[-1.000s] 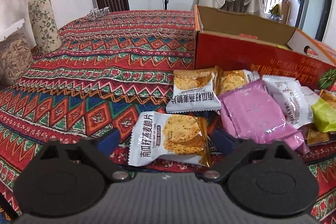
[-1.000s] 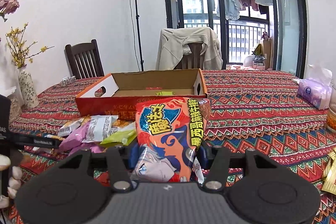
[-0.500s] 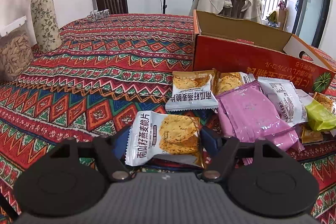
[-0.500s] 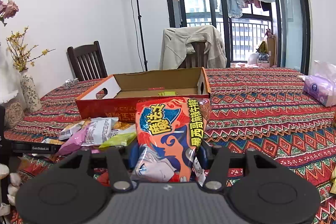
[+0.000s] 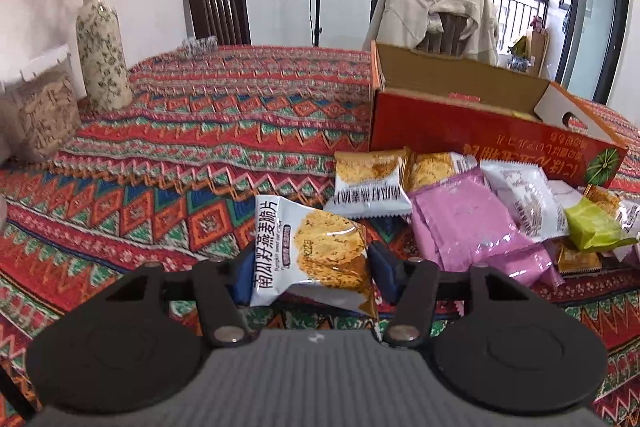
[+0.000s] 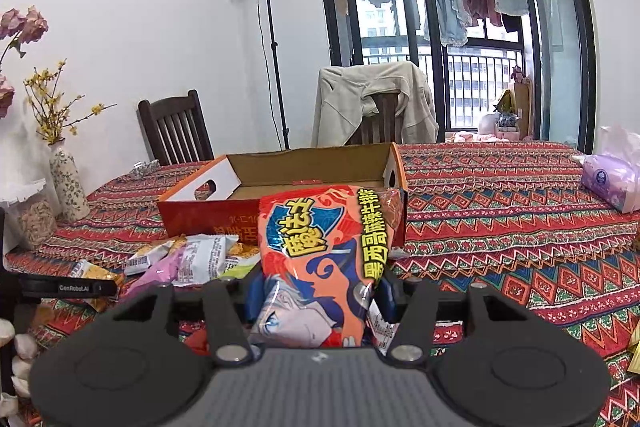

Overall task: Organize snacks
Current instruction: 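Lower both held packets into the orange box and open both tools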

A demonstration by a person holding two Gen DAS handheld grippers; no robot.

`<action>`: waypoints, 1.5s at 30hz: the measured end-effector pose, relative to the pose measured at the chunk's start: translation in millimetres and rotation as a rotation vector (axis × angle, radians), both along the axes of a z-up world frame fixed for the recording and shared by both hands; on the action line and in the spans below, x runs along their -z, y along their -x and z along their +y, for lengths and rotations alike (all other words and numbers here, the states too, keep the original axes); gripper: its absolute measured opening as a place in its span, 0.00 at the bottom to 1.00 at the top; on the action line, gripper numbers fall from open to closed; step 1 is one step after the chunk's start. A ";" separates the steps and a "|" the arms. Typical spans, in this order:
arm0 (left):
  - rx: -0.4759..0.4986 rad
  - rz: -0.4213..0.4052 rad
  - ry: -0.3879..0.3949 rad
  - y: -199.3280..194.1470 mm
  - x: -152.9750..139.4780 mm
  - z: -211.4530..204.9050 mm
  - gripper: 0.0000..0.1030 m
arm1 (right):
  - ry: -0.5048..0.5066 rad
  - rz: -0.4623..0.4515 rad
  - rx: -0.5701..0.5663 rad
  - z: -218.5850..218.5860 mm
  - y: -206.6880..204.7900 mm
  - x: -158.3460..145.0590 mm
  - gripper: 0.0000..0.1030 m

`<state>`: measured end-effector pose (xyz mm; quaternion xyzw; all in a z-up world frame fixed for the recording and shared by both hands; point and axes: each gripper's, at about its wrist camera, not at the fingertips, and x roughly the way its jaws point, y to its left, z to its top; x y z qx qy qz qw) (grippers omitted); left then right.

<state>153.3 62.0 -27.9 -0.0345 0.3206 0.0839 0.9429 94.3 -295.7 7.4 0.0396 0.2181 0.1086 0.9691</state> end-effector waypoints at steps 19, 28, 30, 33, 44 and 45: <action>0.063 -0.185 0.009 -6.6 -67.7 -28.3 0.57 | 0.025 -0.094 -0.028 7.8 -38.0 -35.6 0.51; 0.127 -0.246 0.036 -60.5 -84.2 -53.7 0.57 | 0.039 -0.121 -0.012 18.0 -108.9 -49.7 0.51; 0.141 -0.245 0.047 -80.2 -84.7 -60.2 0.57 | 0.039 -0.131 -0.007 20.9 -128.5 -51.0 0.51; 0.158 -0.239 0.049 -109.6 -84.4 -70.8 0.57 | 0.005 -0.137 0.009 23.5 -161.2 -50.2 0.51; 0.111 -0.201 0.037 -170.5 -51.1 -81.8 0.57 | 0.019 -0.045 -0.012 30.2 -227.2 -8.9 0.51; 0.109 -0.193 0.042 -172.7 -47.6 -79.9 0.57 | 0.011 -0.026 -0.015 30.2 -229.9 -6.8 0.51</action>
